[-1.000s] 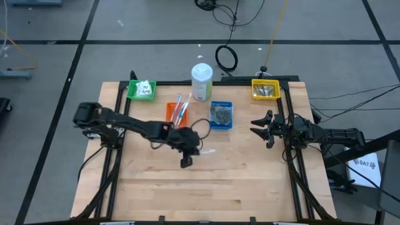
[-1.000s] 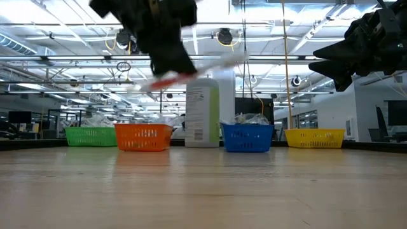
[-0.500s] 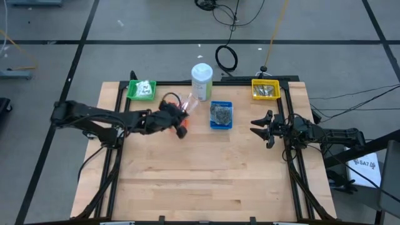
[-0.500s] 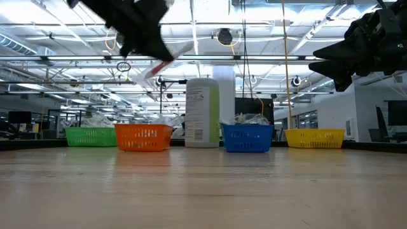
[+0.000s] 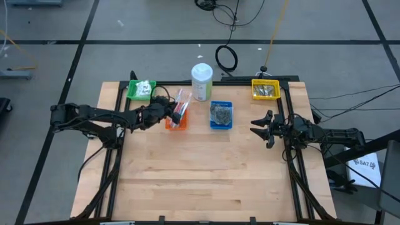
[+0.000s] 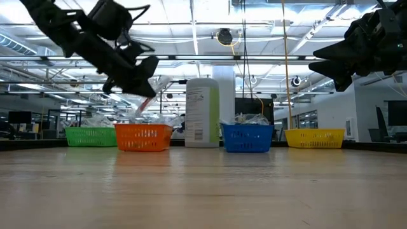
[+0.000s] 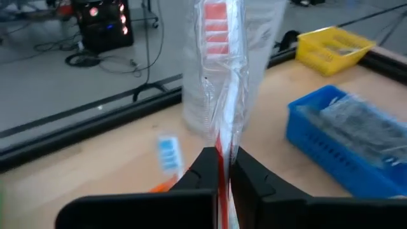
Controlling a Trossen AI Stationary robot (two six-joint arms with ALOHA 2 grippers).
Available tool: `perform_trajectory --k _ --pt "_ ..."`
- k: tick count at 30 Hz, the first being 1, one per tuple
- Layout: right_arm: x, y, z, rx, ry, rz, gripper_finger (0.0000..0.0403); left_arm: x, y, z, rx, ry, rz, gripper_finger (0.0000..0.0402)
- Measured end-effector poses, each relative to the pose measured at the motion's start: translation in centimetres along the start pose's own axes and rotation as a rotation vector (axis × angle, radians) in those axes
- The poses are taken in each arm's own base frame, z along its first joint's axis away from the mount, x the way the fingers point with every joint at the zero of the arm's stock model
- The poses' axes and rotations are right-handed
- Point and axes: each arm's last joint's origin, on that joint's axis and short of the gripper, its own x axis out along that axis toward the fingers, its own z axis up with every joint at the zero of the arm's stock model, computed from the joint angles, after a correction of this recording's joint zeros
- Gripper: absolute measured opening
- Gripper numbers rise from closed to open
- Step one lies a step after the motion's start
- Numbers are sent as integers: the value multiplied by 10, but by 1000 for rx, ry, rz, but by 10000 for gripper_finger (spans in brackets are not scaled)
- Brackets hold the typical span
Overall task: Pick & Place Travel size toiletries
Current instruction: Put the orange toothbrush into the orange bin
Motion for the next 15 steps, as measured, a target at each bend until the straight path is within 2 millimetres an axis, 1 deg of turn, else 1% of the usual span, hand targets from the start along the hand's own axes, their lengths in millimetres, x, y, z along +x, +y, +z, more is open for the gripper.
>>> perform_trajectory --k 4,6,11,15 --pt "0 0 0 0 0 0 175 1 8 -10 -3 31 28 20" --pt "0 0 0 0 0 0 174 1 9 -11 9 40 29 22" --pt "0 0 0 0 0 0 176 1 6 -11 28 67 -47 24" --pt "0 0 0 0 0 0 177 1 6 -11 24 68 -52 25"
